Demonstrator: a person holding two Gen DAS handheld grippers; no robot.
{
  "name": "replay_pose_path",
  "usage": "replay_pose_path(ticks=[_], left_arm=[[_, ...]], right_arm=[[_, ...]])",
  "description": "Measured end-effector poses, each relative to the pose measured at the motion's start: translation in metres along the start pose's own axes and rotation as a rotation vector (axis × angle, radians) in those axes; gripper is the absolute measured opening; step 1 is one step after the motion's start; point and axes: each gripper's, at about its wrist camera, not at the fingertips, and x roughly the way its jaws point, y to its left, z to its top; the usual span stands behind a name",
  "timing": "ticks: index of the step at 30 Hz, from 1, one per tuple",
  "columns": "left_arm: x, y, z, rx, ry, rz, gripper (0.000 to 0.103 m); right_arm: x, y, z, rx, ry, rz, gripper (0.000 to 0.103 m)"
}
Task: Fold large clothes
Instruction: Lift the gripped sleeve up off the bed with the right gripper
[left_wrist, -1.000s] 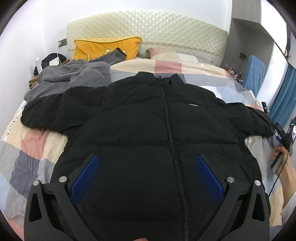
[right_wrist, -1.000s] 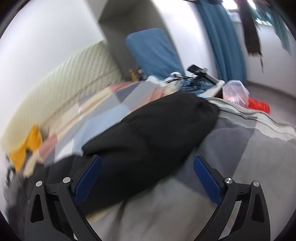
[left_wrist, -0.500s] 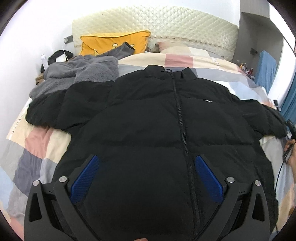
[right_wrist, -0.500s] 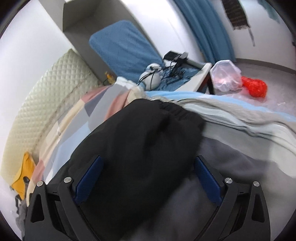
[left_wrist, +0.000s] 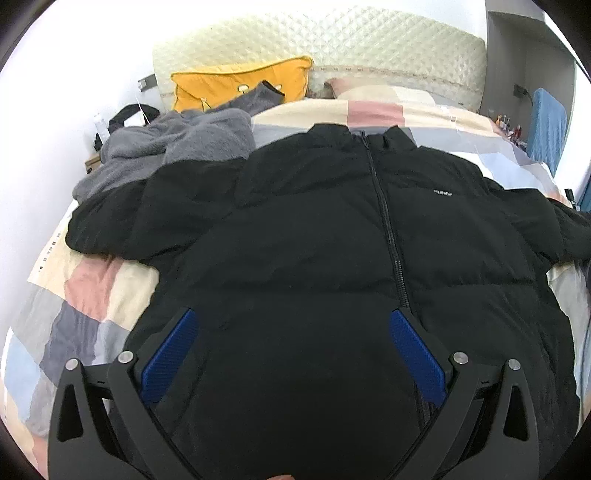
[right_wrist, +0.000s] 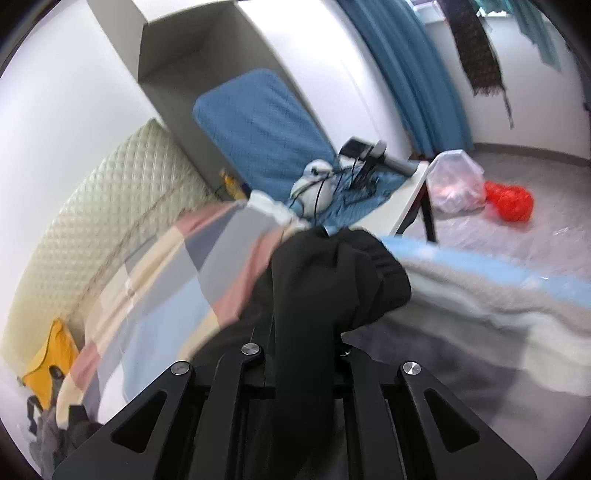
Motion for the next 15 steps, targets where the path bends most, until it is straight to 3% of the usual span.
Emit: replay_pose_path(ticks=[5, 11, 15], left_arm=[[-0.021, 0.011, 0.003, -0.019, -0.021, -0.029, 0.103], [-0.044, 0.026, -0.003, 0.011, -0.086, 0.019, 0.103], [-0.054, 0.043, -0.007, -0.009, -0.110, 0.003, 0.103]], right_arm=[[-0.052, 0.036, 0.030, -0.068, -0.065, 0.012, 0.004], [-0.124, 0.137, 0.044, -0.194, -0.151, 0.091, 0.004], [-0.167, 0.203, 0.042, -0.259, -0.169, 0.172, 0.004]])
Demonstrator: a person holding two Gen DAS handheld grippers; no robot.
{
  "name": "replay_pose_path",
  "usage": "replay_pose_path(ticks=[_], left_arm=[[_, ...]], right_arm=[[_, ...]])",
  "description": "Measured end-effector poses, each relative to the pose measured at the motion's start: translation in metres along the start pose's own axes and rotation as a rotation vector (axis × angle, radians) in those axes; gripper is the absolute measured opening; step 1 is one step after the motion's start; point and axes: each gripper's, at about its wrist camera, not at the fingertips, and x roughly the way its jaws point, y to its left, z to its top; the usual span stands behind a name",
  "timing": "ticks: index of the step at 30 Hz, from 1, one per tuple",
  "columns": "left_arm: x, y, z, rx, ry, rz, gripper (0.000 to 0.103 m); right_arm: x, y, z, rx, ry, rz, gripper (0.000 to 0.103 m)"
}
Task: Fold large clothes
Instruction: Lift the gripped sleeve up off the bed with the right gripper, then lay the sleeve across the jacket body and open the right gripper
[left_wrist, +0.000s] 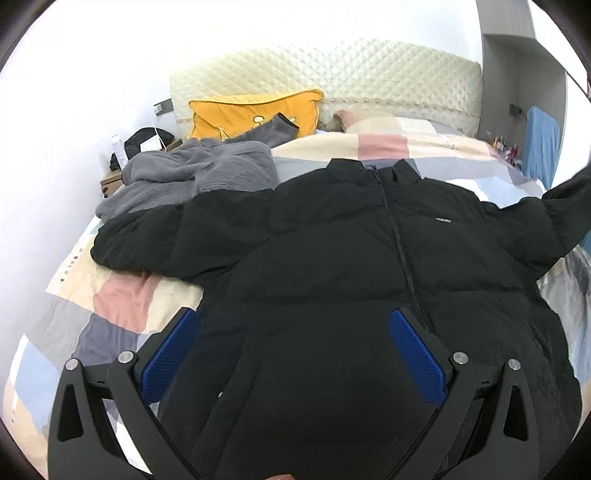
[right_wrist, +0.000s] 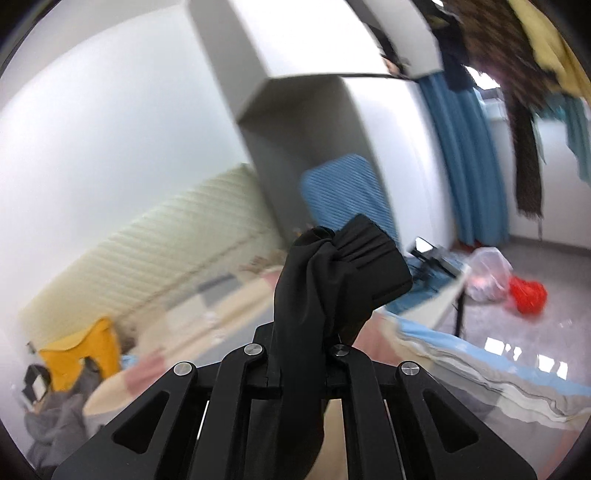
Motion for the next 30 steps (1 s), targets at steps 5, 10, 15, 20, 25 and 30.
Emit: replay_pose_path(ticks=[5, 10, 15, 20, 25, 30], left_arm=[[-0.015, 0.017, -0.002, -0.012, -0.054, -0.002, 0.103], [-0.017, 0.033, -0.004, -0.055, -0.070, 0.012, 0.103], [-0.014, 0.041, -0.018, -0.063, -0.044, -0.036, 0.103], [-0.020, 0.054, -0.018, -0.098, -0.073, -0.075, 0.103], [-0.022, 0.065, -0.019, -0.120, -0.079, -0.091, 0.103], [-0.019, 0.078, -0.019, -0.150, -0.071, -0.103, 0.103]], right_arm=[[-0.045, 0.098, 0.008, -0.122, -0.021, 0.147, 0.004], [-0.070, 0.180, -0.015, -0.201, 0.012, 0.273, 0.005], [-0.078, 0.256, -0.063, -0.329, 0.087, 0.383, 0.005], [-0.081, 0.326, -0.126, -0.429, 0.166, 0.490, 0.005], [-0.081, 0.388, -0.202, -0.513, 0.286, 0.600, 0.005], [-0.070, 0.427, -0.292, -0.604, 0.417, 0.642, 0.005]])
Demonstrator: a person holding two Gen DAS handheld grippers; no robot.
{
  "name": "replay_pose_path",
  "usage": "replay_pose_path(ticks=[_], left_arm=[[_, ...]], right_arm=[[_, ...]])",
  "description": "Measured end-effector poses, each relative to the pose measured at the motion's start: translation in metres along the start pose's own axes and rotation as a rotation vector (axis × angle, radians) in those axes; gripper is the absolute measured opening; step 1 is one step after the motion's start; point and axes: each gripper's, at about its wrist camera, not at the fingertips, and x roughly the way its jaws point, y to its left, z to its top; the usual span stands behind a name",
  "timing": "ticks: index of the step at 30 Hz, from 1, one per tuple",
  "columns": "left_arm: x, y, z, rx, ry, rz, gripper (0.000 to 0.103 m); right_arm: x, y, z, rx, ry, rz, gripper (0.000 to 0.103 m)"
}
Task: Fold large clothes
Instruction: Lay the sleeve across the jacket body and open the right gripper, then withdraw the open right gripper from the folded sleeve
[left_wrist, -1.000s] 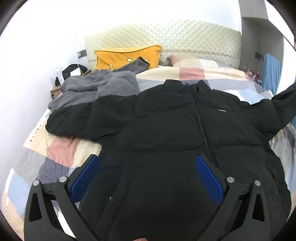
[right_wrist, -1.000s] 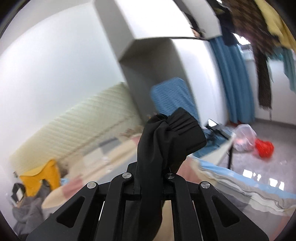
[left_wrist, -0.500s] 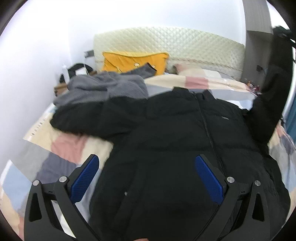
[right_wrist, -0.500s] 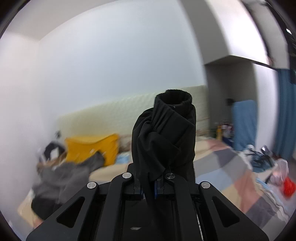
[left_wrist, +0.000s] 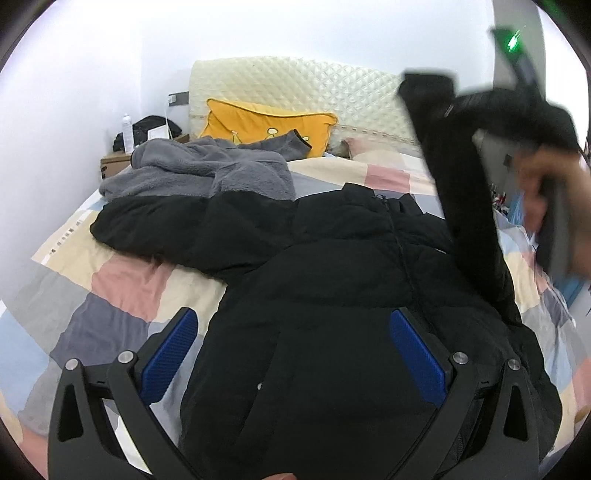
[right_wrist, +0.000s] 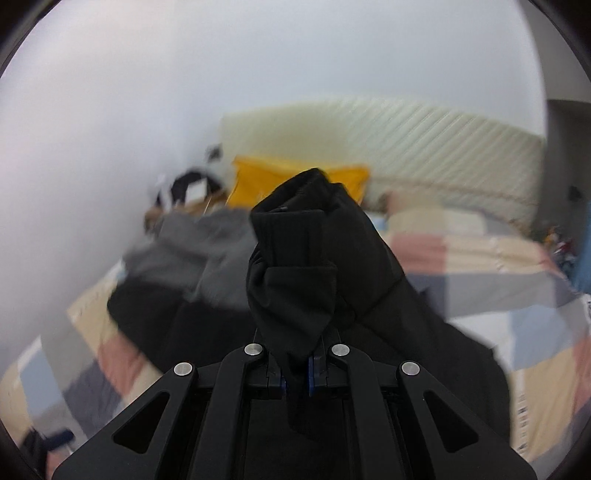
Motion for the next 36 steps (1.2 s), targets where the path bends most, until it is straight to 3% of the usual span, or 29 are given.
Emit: replay_pose_path(ticks=[8, 14, 19, 20, 21, 23, 29, 36], left_arm=[[0.007, 0.029, 0.003, -0.080, 0.013, 0.012, 0.103], [0.023, 0.043, 0.000, -0.127, 0.052, 0.013, 0.103], [0.033, 0.047, -0.002, -0.133, 0.070, 0.020, 0.103], [0.035, 0.049, -0.002, -0.142, 0.076, 0.015, 0.103], [0.035, 0.051, -0.002, -0.147, 0.078, 0.011, 0.103], [0.034, 0.054, -0.001, -0.158, 0.075, 0.008, 0.103], [0.027, 0.045, -0.001, -0.136, 0.050, 0.007, 0.103], [0.028, 0.035, 0.000, -0.104, 0.052, 0.013, 0.103]], right_arm=[[0.096, 0.048, -0.082, -0.032, 0.196, 0.026, 0.006], [0.128, 0.054, -0.122, -0.052, 0.284, 0.001, 0.010], [0.115, 0.051, -0.114, -0.056, 0.270, 0.005, 0.015], [0.110, 0.051, -0.111, -0.057, 0.264, 0.013, 0.025], [0.108, 0.052, -0.111, -0.053, 0.261, 0.026, 0.043], [0.094, 0.053, -0.106, -0.050, 0.237, 0.061, 0.055], [0.053, 0.032, -0.098, -0.020, 0.165, 0.062, 0.055], [-0.004, -0.032, -0.113, 0.042, 0.104, -0.069, 0.055]])
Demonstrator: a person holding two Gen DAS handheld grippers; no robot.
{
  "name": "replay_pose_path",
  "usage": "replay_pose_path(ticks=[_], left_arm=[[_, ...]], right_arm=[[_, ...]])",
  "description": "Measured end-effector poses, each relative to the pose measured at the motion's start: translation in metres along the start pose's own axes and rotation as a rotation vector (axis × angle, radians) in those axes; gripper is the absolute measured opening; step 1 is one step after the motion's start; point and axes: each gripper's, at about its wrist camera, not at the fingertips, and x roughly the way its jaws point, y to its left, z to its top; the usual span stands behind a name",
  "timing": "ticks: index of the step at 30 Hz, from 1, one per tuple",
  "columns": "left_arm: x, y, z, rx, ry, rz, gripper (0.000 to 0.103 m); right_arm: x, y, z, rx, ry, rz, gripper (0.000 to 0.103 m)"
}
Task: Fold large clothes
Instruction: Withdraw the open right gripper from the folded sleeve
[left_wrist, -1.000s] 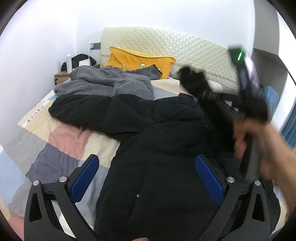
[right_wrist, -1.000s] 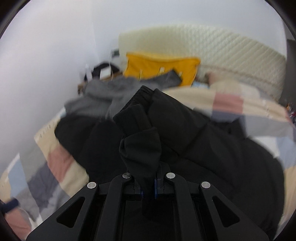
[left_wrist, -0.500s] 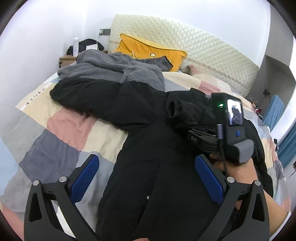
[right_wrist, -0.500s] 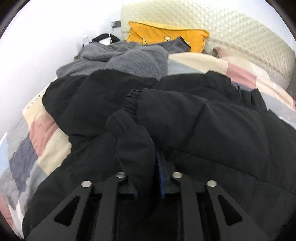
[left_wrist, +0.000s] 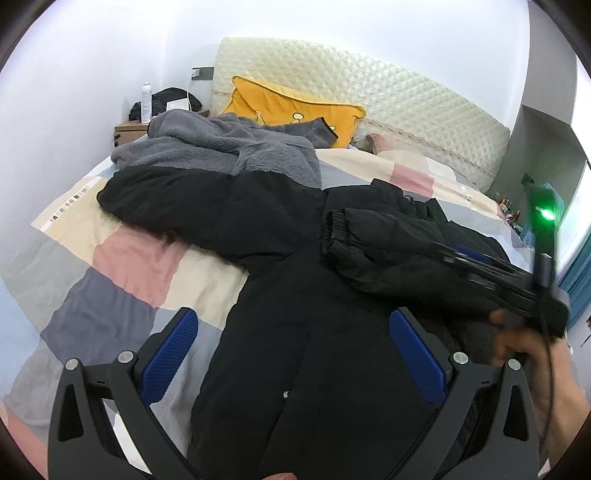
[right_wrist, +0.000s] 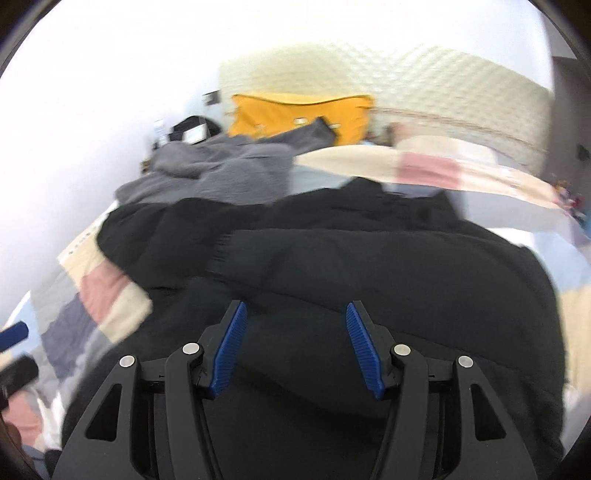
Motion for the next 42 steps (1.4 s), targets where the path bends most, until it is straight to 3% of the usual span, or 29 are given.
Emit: replay_pose_path(ticks=[7, 11, 19, 23, 25, 35, 42], left_arm=[[0.001, -0.020, -0.008, 0.080, 0.001, 0.004, 0.103], [-0.003, -0.028, -0.010, 0.098, -0.024, -0.005, 0.103], [-0.001, -0.048, -0.020, 0.141, -0.022, -0.024, 0.103], [0.005, -0.057, -0.024, 0.174, -0.014, -0.006, 0.103], [0.007, -0.060, -0.025, 0.183, -0.009, -0.001, 0.103], [0.017, -0.060, -0.031, 0.174, 0.026, 0.003, 0.103], [0.019, -0.061, -0.032, 0.178, 0.025, -0.004, 0.103]], right_arm=[[-0.054, -0.077, -0.028, 0.087, -0.078, -0.108, 0.055], [-0.066, -0.111, -0.052, 0.141, -0.079, -0.160, 0.055], [-0.058, -0.150, -0.090, 0.203, -0.045, -0.194, 0.057], [-0.059, -0.172, -0.101, 0.260, -0.065, -0.251, 0.079], [-0.058, -0.185, -0.106, 0.286, -0.057, -0.301, 0.083], [-0.027, -0.227, -0.122, 0.411, 0.058, -0.304, 0.083], [-0.032, -0.228, -0.118, 0.387, -0.009, -0.351, 0.083]])
